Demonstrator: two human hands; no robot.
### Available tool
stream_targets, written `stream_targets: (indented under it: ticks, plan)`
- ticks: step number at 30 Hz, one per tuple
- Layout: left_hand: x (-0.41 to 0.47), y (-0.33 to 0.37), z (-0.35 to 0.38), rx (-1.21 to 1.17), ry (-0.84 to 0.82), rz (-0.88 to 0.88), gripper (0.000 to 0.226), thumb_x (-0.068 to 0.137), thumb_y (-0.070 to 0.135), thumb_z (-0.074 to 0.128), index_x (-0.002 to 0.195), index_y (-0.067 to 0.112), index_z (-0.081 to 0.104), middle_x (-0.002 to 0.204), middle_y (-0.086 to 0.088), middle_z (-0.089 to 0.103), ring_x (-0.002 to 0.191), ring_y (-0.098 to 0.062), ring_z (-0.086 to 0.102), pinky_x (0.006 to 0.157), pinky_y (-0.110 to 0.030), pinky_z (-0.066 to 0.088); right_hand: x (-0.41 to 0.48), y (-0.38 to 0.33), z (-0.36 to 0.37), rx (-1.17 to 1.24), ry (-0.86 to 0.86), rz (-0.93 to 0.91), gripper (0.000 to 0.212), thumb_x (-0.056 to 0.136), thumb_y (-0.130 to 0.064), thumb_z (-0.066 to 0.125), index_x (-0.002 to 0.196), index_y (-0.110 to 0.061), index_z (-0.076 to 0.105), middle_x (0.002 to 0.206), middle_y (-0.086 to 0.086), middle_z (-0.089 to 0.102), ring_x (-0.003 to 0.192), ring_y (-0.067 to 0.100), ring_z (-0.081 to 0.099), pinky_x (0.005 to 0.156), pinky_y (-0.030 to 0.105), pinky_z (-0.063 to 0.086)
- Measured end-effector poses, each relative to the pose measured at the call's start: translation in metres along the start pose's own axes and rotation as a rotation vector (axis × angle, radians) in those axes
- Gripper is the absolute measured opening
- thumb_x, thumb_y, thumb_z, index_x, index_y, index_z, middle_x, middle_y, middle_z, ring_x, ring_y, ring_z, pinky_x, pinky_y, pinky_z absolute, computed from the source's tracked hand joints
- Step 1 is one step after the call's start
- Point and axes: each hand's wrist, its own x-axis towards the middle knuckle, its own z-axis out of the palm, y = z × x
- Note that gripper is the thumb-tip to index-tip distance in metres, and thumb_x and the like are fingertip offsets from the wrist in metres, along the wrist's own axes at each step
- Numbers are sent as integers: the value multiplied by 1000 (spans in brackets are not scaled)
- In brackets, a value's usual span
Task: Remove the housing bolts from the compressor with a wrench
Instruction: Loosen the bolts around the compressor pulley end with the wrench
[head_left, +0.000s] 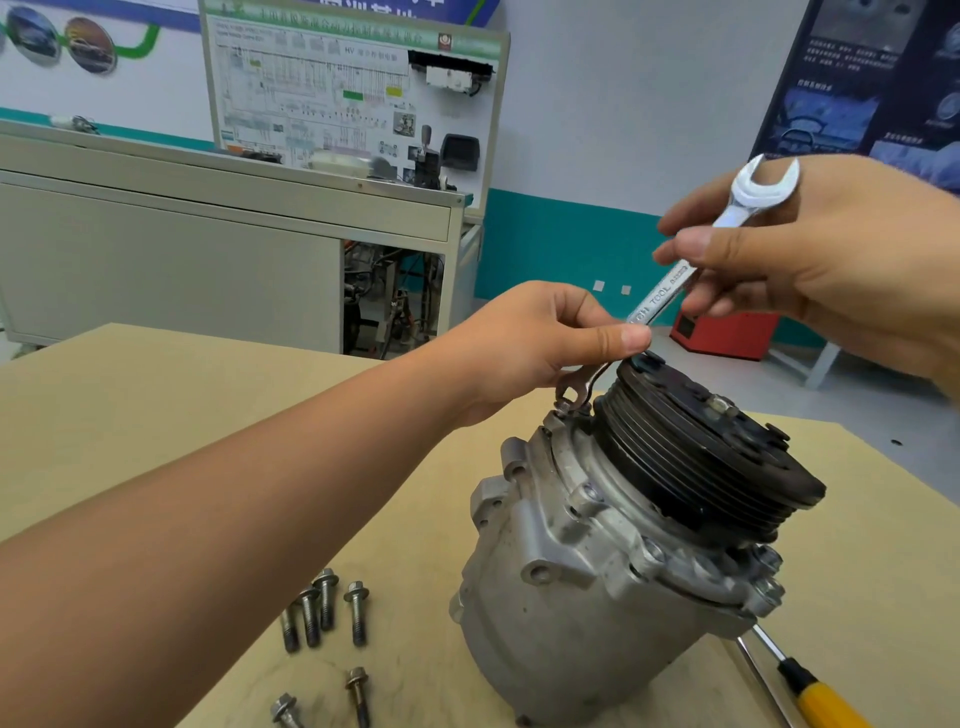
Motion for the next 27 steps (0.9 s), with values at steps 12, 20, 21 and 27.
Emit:
stream_targets:
  ticks: [12, 20, 21, 27]
  plan:
    - [4, 1, 2, 8, 50, -52, 27, 79, 20, 74, 64, 14, 52, 81, -10, 61, 77, -20, 58, 72, -32, 47, 39, -40, -33, -585, -310, 370, 62, 50, -75, 69, 55, -14, 70, 42, 3, 46, 33, 13, 38, 34, 19, 35]
    - [6, 5, -1, 15, -50, -71, 22, 73, 26, 73, 73, 16, 53, 92, -12, 67, 82, -18, 59, 66, -26, 47, 46, -46, -33, -780, -515, 418, 42, 49, -52, 64, 70, -17, 76, 45, -9, 39, 39, 4, 35, 38, 15, 34]
    - [7, 6, -2, 9, -71, -71, 22, 69, 28, 72, 75, 16, 55, 100, -14, 68, 85, -18, 60, 68, -27, 48, 45, -46, -33, -840, -525, 370, 39, 50, -54, 63, 70, -23, 75, 45, -9, 43, 40, 3, 39, 40, 16, 38]
    - [10, 10, -3, 32, -178, -80, 21, 71, 34, 62, 84, 21, 72, 83, 8, 72, 73, -7, 63, 65, -22, 52, 44, -44, -34, -1121, -481, 84, 31, 56, -68, 53, 68, -42, 66, 61, -18, 63, 60, 0, 56, 57, 26, 33]
